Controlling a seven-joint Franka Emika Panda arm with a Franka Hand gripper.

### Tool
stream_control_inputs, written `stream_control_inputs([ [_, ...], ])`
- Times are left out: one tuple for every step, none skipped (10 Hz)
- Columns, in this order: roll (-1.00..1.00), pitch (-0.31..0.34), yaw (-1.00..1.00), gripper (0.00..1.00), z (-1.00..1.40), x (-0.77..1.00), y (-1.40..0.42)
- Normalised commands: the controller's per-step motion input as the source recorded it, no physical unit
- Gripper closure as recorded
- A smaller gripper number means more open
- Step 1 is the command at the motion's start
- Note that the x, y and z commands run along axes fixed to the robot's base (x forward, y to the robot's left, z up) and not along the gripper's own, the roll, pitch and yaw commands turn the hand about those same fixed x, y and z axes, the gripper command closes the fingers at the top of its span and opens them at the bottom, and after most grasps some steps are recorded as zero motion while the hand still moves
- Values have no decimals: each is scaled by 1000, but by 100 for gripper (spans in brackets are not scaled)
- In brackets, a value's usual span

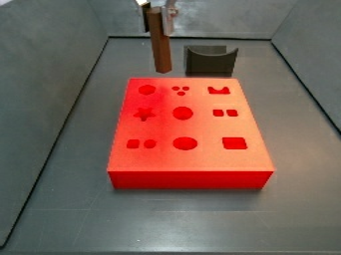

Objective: Insert the hexagon object.

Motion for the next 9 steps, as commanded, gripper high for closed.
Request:
stream_control_inputs([
  [80,-9,-20,100,0,0,0],
  [147,-10,-23,100,-294,0,-194],
  [237,197,-183,100,-366,-277,0],
  [311,291,-180,100,-86,-326,0],
  [217,251,-169,100,-100,-51,-63],
  [9,29,-146,100,-217,-9,-60],
  [60,97,-103,100,-249,0,-57],
  [0,71,0,100,-286,86,-14],
  [0,96,0,100,-320,143,0],
])
